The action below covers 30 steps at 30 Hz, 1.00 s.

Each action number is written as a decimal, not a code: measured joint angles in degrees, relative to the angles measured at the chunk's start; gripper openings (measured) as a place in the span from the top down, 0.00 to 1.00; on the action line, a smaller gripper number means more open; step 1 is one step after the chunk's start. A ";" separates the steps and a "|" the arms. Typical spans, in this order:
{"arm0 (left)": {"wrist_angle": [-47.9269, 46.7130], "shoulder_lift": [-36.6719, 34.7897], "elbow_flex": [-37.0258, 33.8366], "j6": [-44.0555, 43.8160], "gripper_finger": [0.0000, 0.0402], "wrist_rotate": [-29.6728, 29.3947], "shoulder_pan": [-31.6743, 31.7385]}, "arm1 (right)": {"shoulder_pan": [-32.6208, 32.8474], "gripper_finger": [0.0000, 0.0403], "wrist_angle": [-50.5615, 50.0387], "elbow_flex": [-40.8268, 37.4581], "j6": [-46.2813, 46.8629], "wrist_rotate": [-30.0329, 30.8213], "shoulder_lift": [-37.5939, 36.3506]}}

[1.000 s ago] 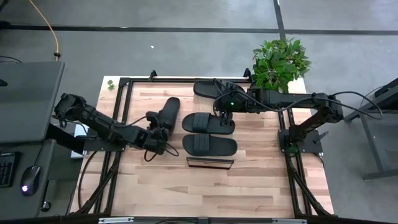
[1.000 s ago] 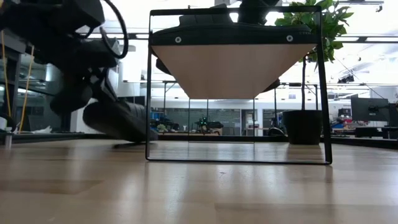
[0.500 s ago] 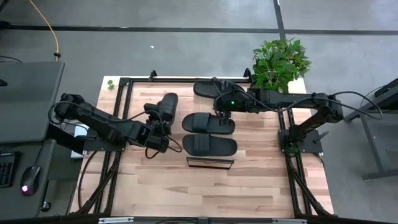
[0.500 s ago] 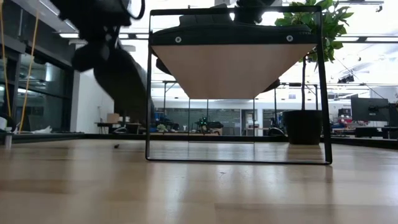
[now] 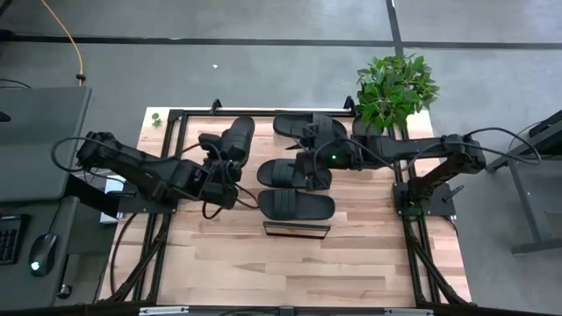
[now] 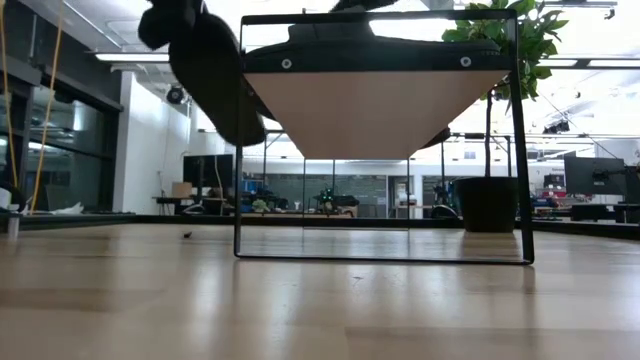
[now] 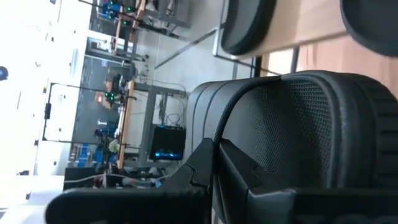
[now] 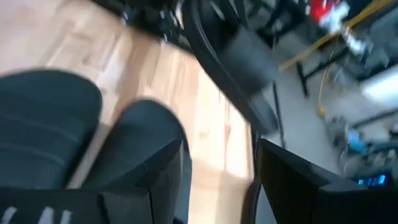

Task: Pick and place slides into the shelf
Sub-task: Put the black slipper on the shelf

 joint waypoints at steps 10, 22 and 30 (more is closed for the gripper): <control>10.77 -0.02 4.35 12.38 1.00 0.04 0.02 | 2.91 0.52 8.21 0.02 -5.34 0.31 0.28; 28.01 0.02 4.35 26.48 0.99 7.65 4.67 | 4.53 0.52 13.13 0.09 -6.61 3.60 4.50; 34.07 1.60 4.48 29.67 0.99 12.84 4.90 | 4.77 0.52 14.54 0.09 -6.77 4.19 4.59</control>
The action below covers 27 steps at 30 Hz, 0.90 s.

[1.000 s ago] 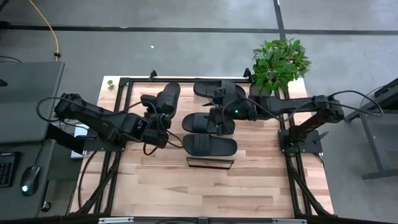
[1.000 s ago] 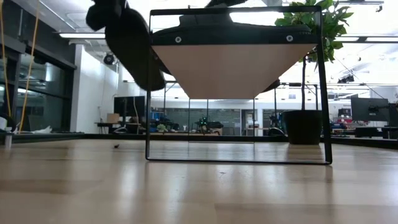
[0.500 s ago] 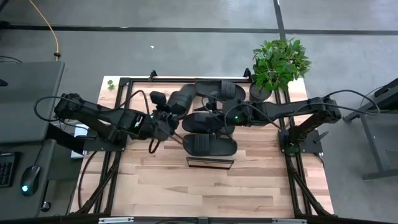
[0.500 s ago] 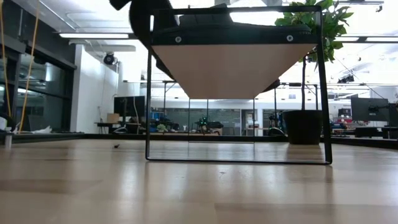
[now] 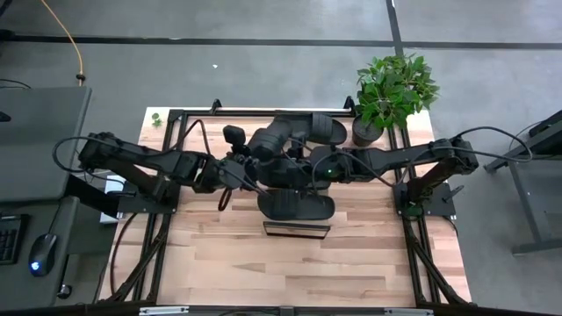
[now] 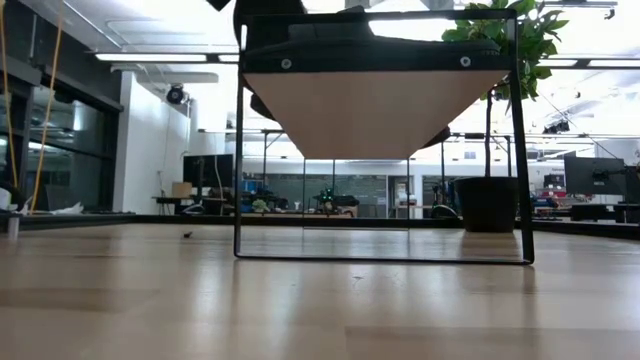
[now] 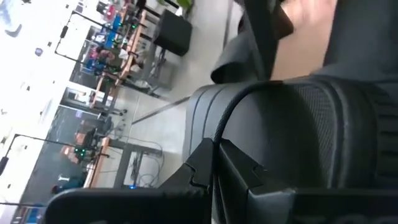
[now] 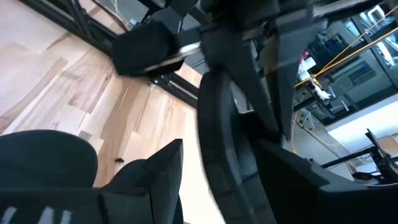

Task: Pick and place slides into the shelf
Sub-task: Put the black slipper on the shelf

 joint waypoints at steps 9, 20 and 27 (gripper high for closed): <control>4.40 1.59 -0.09 4.21 0.99 0.25 0.00 | 0.00 0.52 1.48 -0.04 -0.10 -0.90 -0.02; 9.59 1.81 -0.13 8.80 0.99 0.14 0.00 | -0.07 0.52 2.66 -0.11 0.27 -0.54 1.83; 9.81 1.79 -0.13 9.66 0.99 0.02 0.00 | -0.07 0.63 3.81 -0.11 1.46 -0.44 1.92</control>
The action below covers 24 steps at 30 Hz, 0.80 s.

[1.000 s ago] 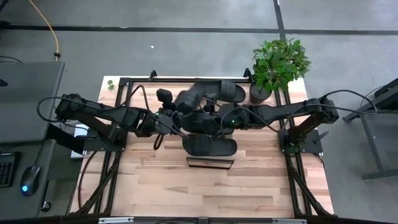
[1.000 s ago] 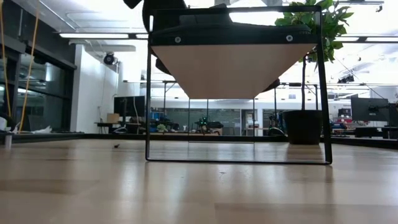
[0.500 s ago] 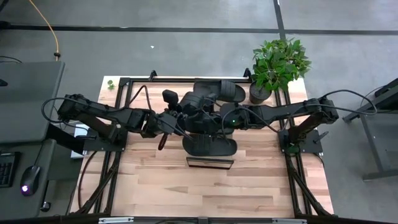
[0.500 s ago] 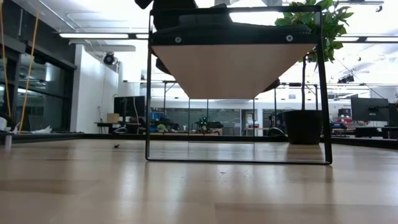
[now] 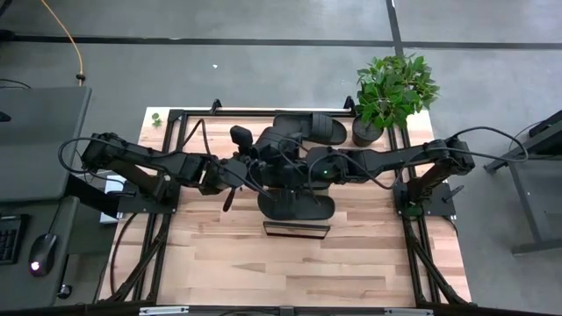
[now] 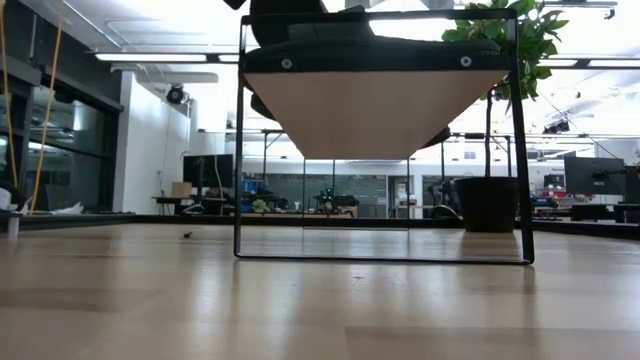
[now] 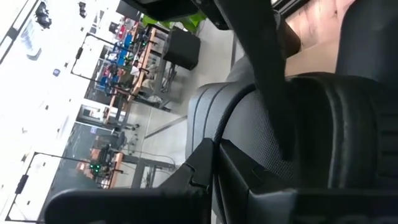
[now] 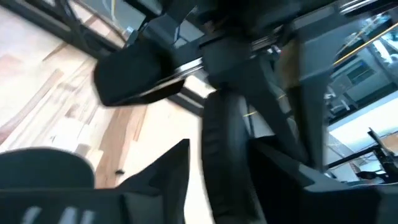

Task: Pick and place slides into the shelf
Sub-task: Put the black slipper on the shelf

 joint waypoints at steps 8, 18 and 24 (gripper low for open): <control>-0.23 -0.04 0.01 -0.07 0.92 -0.40 0.00 | -0.26 0.90 0.66 0.00 1.61 -0.04 0.01; -2.48 -1.60 0.09 -3.96 0.71 -4.61 -0.06 | -0.93 0.90 1.51 -0.01 2.99 0.93 0.02; -6.68 -6.48 0.08 -11.12 0.58 -0.17 -0.02 | -1.84 0.92 0.82 2.34 2.68 1.82 0.00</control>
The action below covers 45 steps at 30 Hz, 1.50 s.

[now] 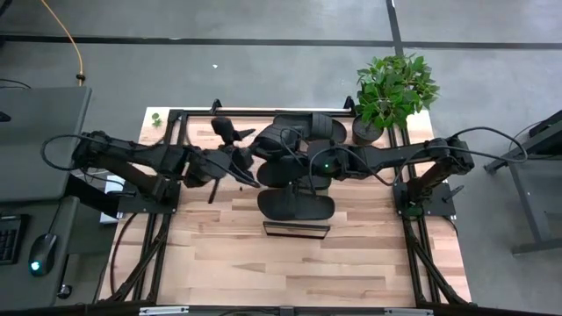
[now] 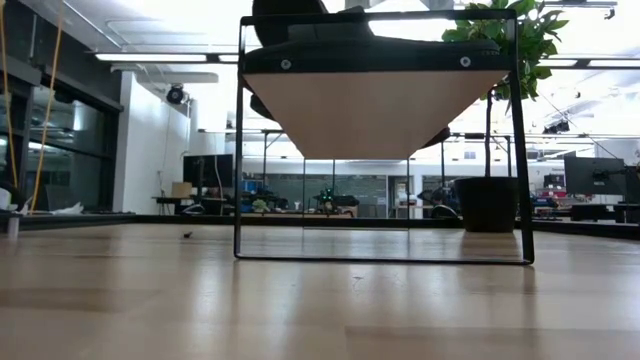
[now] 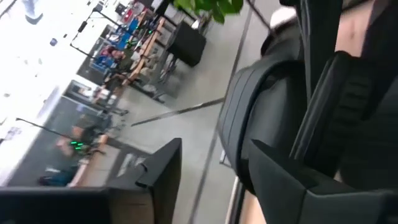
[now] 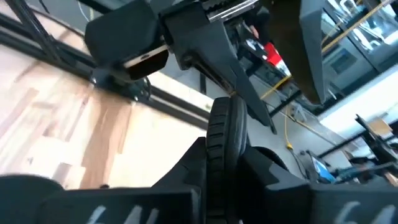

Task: Pick and place slides into the shelf
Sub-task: Put the black slipper on the shelf

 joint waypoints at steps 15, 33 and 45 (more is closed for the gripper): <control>-11.58 -7.22 -0.28 -6.08 0.55 14.63 -0.08 | -0.87 0.92 -7.66 19.56 -3.42 -6.37 -0.50; -3.89 -15.44 -0.13 2.49 0.55 33.37 11.44 | -0.76 0.92 -8.62 32.70 -0.98 -24.99 -0.13; 1.35 -14.33 -0.13 3.75 0.55 55.42 26.35 | -0.26 0.92 -6.98 32.72 0.20 -28.04 0.28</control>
